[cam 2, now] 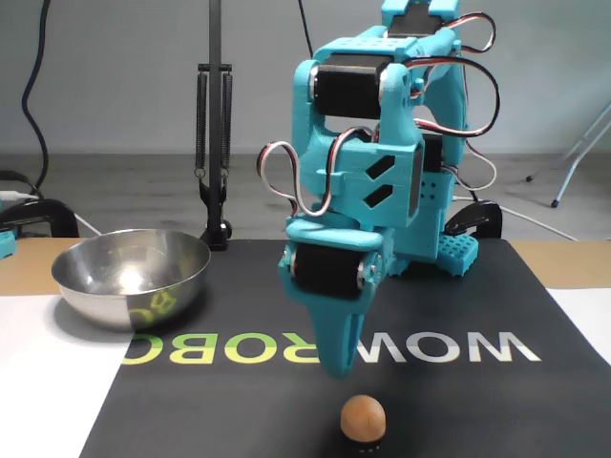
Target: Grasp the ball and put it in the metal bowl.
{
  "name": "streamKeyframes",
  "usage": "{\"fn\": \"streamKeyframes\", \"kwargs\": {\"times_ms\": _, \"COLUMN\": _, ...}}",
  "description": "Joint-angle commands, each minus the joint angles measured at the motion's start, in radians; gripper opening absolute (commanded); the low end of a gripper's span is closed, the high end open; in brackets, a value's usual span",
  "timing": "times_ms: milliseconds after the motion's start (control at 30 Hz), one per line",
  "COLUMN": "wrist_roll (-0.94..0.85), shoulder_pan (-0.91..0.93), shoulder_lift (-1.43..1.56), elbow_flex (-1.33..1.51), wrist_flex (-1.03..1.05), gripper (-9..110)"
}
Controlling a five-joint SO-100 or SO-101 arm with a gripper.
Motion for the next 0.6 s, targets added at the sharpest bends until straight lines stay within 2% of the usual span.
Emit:
{"fn": "streamKeyframes", "kwargs": {"times_ms": 0, "wrist_roll": -0.002, "shoulder_pan": -0.020, "shoulder_lift": 0.011, "elbow_flex": -0.029, "wrist_flex": -0.003, "gripper": 1}}
{"fn": "streamKeyframes", "kwargs": {"times_ms": 567, "wrist_roll": -0.002, "shoulder_pan": -0.037, "shoulder_lift": 0.006, "elbow_flex": -0.029, "wrist_flex": -0.003, "gripper": 1}}
